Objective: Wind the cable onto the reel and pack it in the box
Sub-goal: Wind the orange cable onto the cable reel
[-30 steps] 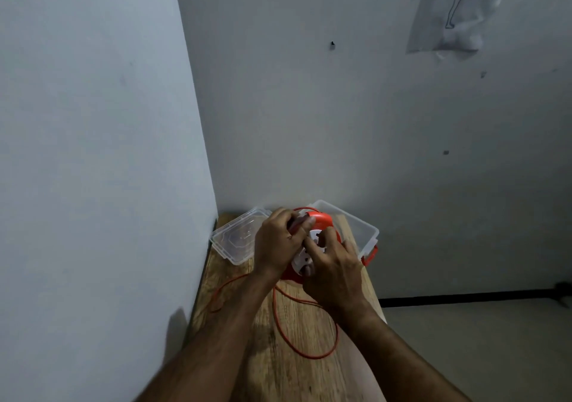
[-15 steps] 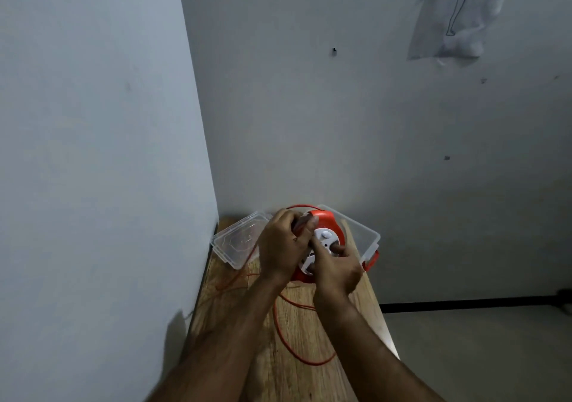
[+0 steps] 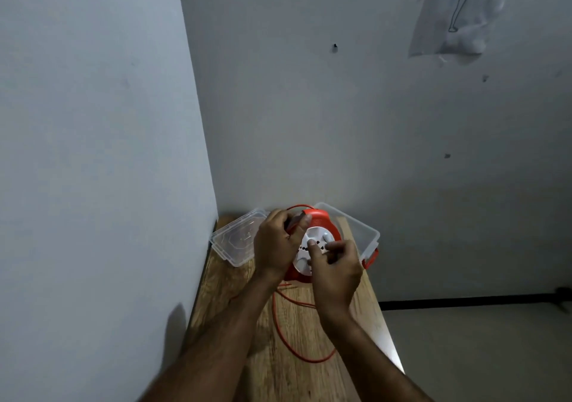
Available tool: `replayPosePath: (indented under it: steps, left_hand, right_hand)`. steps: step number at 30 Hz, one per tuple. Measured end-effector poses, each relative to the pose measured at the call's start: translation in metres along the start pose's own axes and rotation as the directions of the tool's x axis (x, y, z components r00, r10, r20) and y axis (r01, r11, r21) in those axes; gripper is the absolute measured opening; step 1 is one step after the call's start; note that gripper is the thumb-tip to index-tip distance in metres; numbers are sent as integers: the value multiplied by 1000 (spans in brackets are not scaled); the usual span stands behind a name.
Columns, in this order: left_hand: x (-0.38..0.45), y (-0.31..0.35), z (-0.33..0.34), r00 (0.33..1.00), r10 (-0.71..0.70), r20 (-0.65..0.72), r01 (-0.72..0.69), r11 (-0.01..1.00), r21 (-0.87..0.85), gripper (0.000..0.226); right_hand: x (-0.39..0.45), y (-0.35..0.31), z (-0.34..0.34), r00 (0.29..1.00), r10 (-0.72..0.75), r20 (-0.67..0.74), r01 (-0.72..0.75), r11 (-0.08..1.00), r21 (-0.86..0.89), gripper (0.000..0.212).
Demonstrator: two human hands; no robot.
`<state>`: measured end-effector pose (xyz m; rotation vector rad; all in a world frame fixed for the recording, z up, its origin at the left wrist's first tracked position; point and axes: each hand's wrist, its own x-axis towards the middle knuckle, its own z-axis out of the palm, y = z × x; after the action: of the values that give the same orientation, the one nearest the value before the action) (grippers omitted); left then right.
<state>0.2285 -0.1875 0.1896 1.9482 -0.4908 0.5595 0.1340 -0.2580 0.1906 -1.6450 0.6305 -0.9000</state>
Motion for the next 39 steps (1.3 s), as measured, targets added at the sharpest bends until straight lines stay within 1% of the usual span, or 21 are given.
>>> replayPosePath:
  steps: [1,2,3,4,5,7,9,16,20,23,26,28,30,31,32,33,34,35,36,37,39]
  left_hand:
    - [1,-1,-1,1000,-8,7,8,1000,-3,36]
    - [2,-2,-1,1000,-14,17,14,1000,-6,34]
    - [3,-3,-2,999,-19,32,19,1000,-11,32]
    - [3,-3,-2,999,-24,43,24,1000,-17,31]
    - [4,-4,-3,999,-26,47,27,999,-22,31]
    - [3,-5,-2,999,-22,35,23,999,-32,33]
    - [3,-5,-1,999,-10,38,11,999,-32,37]
    - [1,-8,2,997,48,66,-48,999,-9,38]
    - [2,-8,0,998,43,55,-44,999,10,36]
    - [4,-6,-3,998,40,45,-41,999,30,35]
    - [2,-3,-4,999,25,22,-26,999,36,34]
    - [-2,-1,-2,1000,15,2,-15,999,42,35]
    - [-5,2,0,1000,24,-3,-24,999,47,38]
    - [-7,3,1,999,35,3,-36,998,59,38]
    - [-8,3,2,999,52,15,-53,996,77,38]
    - [-9,3,3,997,70,30,-73,993,93,37]
    - [-10,2,3,995,88,43,-92,990,104,37]
    - [-11,1,3,994,100,52,-105,989,108,38]
    - [-11,-1,3,993,105,58,-111,988,107,39]
    - [-10,-1,2,993,105,62,-111,989,103,40]
    - [-8,-2,2,993,93,65,-99,991,93,38]
  right_hand:
    - [1,3,-5,962,-271,42,274,950,-147,22]
    - [2,3,-10,852,-507,133,523,810,-266,20]
    - [3,7,-11,721,-648,244,689,637,-346,22]
    - [3,10,-12,631,-693,348,767,491,-412,28]
    - [4,14,-12,600,-679,424,786,399,-473,36]
    - [5,21,-12,654,-592,471,733,342,-588,54]
    - [6,22,-13,692,-557,459,694,337,-637,68]
    - [14,13,-9,748,-492,446,653,421,-630,75]
    - [22,13,-6,789,-440,430,615,583,-531,56]
    - [24,16,-4,820,-426,383,568,687,-453,53]
    - [20,12,1,931,-278,235,342,888,-306,56]
    - [18,13,7,993,-44,109,68,972,-226,58]
    - [17,8,13,959,284,22,-280,954,-104,55]
    - [17,7,16,887,462,11,-462,884,68,52]
    - [17,5,20,779,626,39,-610,740,284,54]
    - [16,0,23,664,738,119,-692,547,471,68]
    - [14,2,23,605,770,202,-693,385,609,95]
    - [17,14,27,573,779,255,-686,286,669,123]
    - [21,23,32,547,787,287,-701,243,670,137]
    - [25,28,34,545,778,311,-712,234,663,132]
    - [22,8,24,530,784,323,-772,288,567,86]
